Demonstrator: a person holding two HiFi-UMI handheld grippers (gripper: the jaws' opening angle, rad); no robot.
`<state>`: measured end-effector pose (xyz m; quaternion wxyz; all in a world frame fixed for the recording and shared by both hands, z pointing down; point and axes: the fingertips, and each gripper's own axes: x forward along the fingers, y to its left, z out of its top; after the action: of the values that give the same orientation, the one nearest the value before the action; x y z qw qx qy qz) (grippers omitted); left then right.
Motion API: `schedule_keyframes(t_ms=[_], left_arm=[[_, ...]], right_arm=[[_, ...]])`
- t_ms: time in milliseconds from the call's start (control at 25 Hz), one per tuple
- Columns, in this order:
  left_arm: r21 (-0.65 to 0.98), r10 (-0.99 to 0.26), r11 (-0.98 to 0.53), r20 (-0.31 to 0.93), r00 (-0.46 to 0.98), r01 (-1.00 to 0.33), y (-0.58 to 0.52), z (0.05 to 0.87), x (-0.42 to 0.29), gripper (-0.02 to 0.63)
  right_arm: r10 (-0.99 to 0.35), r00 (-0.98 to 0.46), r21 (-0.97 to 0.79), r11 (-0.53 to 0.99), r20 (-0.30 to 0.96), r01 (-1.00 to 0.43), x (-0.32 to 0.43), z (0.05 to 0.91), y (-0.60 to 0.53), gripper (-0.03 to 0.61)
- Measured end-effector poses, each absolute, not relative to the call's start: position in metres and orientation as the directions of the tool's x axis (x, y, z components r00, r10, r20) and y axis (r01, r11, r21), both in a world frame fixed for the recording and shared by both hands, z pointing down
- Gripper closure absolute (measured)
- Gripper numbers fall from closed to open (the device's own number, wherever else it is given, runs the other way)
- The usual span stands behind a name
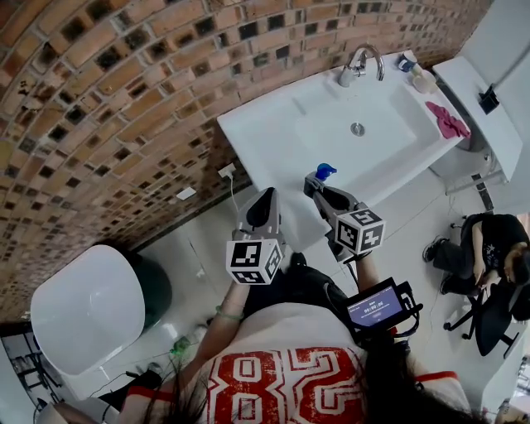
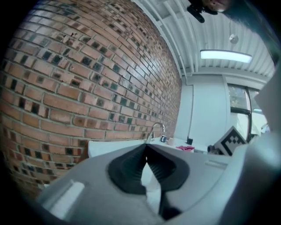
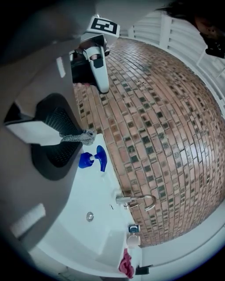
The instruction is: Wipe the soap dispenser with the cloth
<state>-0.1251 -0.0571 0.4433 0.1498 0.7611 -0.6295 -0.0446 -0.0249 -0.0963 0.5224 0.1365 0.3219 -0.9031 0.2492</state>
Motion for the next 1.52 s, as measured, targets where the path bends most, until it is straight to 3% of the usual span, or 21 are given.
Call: schedule_keyframes(t_ms=[800, 1000, 1240, 1520], left_arm=[[0.289, -0.968, -0.182, 0.116, 0.223, -0.94, -0.066, 0.439, -0.111, 0.609], [0.292, -0.97, -0.17, 0.121, 0.212, -0.941, -0.066, 0.442, -0.113, 0.611], [0.293, -0.972, -0.151, 0.13, 0.196, -0.944, -0.065, 0.446, -0.117, 0.611], [0.281, -0.975, -0.137, 0.134, 0.18, -0.95, -0.062, 0.445, -0.121, 0.611]], right_arm=[[-0.619, -0.649, -0.38, 0.526, 0.441, -0.761, 0.043, 0.546, -0.118, 0.528], [-0.547, -0.731, -0.392, 0.618, 0.408, -0.682, 0.022, 0.547, -0.094, 0.528], [-0.435, -0.772, -0.344, 0.715, 0.463, -0.609, -0.022, 0.566, -0.074, 0.528], [-0.434, -0.762, -0.314, 0.726, 0.48, -0.612, -0.036, 0.57, -0.085, 0.528]])
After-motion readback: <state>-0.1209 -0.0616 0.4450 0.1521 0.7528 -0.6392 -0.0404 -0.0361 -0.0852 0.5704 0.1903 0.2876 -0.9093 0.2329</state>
